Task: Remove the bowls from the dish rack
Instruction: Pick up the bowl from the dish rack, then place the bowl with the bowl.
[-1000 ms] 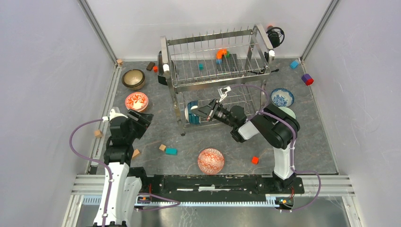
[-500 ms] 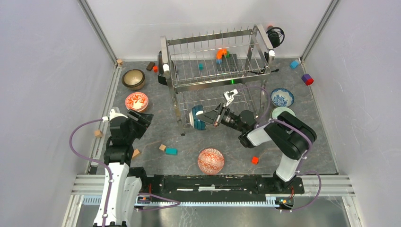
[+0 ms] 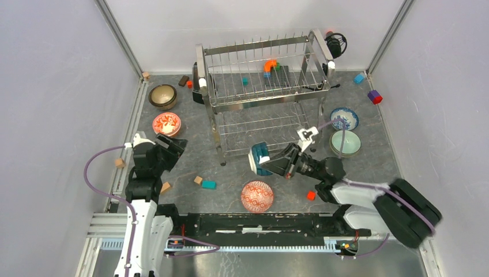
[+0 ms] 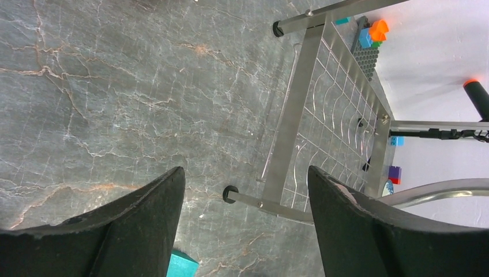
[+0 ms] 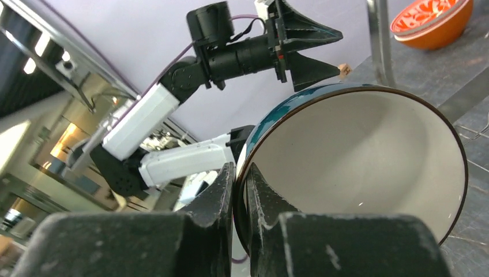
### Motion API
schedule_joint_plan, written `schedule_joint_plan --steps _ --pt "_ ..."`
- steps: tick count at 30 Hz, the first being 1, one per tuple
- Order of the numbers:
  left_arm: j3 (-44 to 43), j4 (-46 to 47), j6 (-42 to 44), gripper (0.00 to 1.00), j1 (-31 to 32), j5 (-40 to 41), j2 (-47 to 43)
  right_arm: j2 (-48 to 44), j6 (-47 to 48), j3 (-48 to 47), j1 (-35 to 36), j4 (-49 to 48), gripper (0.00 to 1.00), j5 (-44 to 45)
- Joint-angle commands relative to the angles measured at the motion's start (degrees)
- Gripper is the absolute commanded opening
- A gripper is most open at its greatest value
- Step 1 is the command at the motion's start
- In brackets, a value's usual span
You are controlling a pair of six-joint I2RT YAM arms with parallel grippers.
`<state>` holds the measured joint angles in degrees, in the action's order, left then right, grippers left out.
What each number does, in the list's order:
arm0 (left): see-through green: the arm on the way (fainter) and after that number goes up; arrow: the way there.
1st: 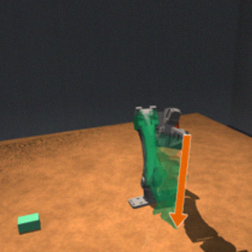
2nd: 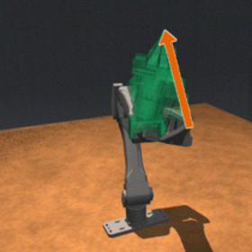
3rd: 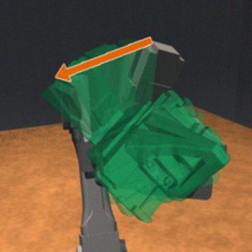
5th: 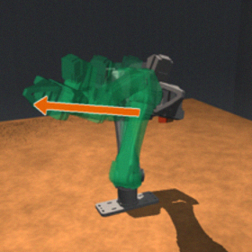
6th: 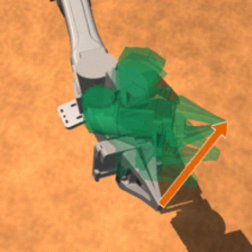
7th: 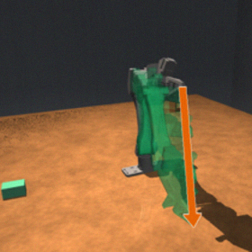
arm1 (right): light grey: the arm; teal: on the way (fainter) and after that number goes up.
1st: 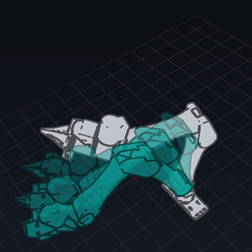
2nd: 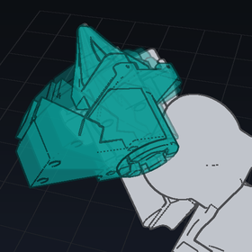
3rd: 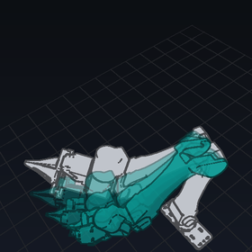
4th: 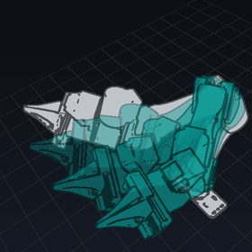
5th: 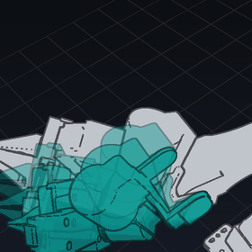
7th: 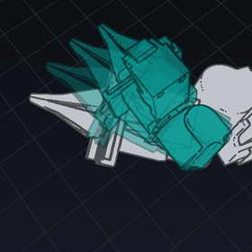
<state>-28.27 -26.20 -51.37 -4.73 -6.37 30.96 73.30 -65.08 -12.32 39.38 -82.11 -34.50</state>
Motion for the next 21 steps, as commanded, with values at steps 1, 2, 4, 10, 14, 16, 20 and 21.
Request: schedule_joint_plan --steps 1,2,4,10,14,16,20,21 --pt "-3.66 -1.94 3.19 0.86 0.15 -2.38 -0.65 -15.82 15.68 2.34 0.15 14.46 0.0 -1.97" --pt "-4.02 -2.37 3.29 0.9 0.11 -2.78 -0.56 -20.83 21.45 1.82 0.37 26.07 0.0 -1.18" --pt "-4.13 -2.81 3.57 0.95 0.09 -4.5 -0.27 -29.14 32.25 -0.51 2.49 44.75 0.0 3.0" --pt "-2.25 -2.83 2.39 1.0 0.23 -6.94 1.19 -43.83 46.89 -6.16 11.59 72.91 0.0 16.59" --pt "-1.79 -4.33 1.87 1.0 0.12 -7.7 2.27 -47.21 52.11 -8.11 15.26 81.91 0.0 24.8" --pt "-1.57 -4.39 1.76 1.0 0.29 -8.61 1.93 -48.29 53.9 -8.62 16.58 85.56 0.0 28.64" --pt "-3.32 -4.09 5.98 1.0 1.89 -12.83 0.82 -48.76 56.25 -10.19 18.63 88.02 0.0 33.2" --pt "-4.19 -5.13 6.84 1.0 3.06 -11.99 0.25 -48.56 57.08 -10.87 19.33 88.64 0.0 34.08"
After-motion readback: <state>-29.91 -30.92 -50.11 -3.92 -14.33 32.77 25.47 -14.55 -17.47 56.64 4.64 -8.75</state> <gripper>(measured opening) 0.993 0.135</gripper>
